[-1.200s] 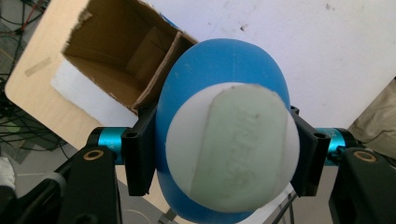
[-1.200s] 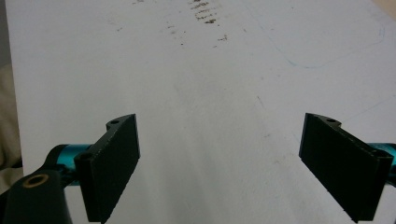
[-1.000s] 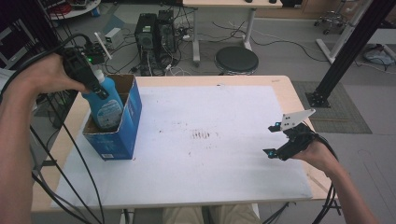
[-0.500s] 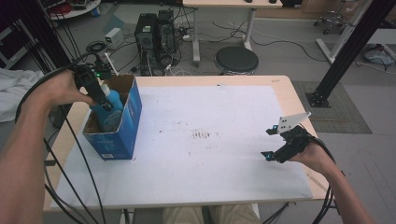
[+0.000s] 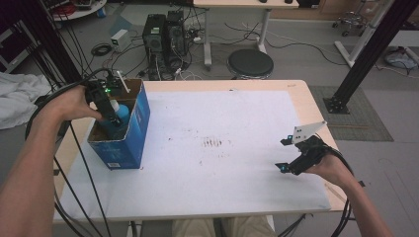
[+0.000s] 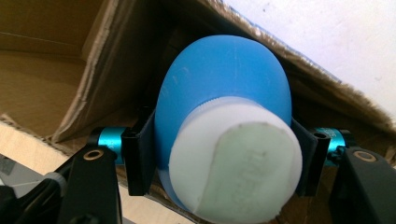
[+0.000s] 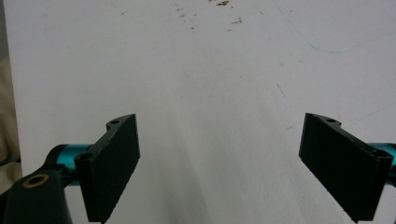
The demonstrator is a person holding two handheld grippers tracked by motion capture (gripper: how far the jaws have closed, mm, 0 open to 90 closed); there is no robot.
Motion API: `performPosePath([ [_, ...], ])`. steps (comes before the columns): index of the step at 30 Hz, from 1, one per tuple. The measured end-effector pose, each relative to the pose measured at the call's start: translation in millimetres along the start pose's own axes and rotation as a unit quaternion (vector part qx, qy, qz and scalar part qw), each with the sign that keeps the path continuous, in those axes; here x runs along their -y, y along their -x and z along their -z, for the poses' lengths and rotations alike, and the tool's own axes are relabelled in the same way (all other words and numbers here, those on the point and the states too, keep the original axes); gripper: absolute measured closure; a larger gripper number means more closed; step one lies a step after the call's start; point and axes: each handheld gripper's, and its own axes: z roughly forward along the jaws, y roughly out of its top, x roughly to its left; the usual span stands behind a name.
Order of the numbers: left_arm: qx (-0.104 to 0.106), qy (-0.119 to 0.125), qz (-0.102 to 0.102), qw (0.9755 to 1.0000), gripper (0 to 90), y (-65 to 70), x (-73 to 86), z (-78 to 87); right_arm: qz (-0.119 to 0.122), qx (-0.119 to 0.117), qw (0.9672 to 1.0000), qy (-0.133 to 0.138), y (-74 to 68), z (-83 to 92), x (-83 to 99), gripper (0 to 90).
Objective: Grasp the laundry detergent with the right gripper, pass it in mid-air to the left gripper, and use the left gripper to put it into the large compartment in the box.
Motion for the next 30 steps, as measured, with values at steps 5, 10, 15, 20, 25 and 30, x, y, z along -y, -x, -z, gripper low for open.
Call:
performPosePath([
  [5, -0.005, -0.006, -0.020, 0.9998, 37.4, 1.9, 0.1, -4.8, -0.002, 0.000, 1.0000, 0.001, -0.6, -0.9, 1.5, 11.6],
  [10, -0.004, -0.012, -0.023, 0.9996, 37.4, 2.6, 0.2, -9.5, -0.002, -0.002, 1.0000, 0.000, -1.6, -2.3, 1.6, 11.6],
  [15, -0.006, -0.008, -0.019, 0.9998, 37.4, 2.6, -0.1, -13.3, -0.004, -0.003, 1.0000, 0.000, -2.0, -2.8, 2.0, 11.6],
  [20, -0.007, -0.010, -0.019, 0.9997, 37.4, 2.3, -0.8, -14.2, -0.003, -0.002, 1.0000, -0.001, -1.7, -3.0, 3.4, 11.6],
  [25, -0.008, -0.006, -0.017, 0.9998, 37.3, 2.4, -1.5, -15.5, -0.003, -0.002, 1.0000, 0.000, -1.9, -3.4, 3.1, 11.6],
  [30, -0.010, -0.007, -0.018, 0.9998, 37.2, 2.5, -1.8, -15.6, -0.003, -0.002, 1.0000, -0.001, -1.9, -3.9, 3.0, 11.6],
])
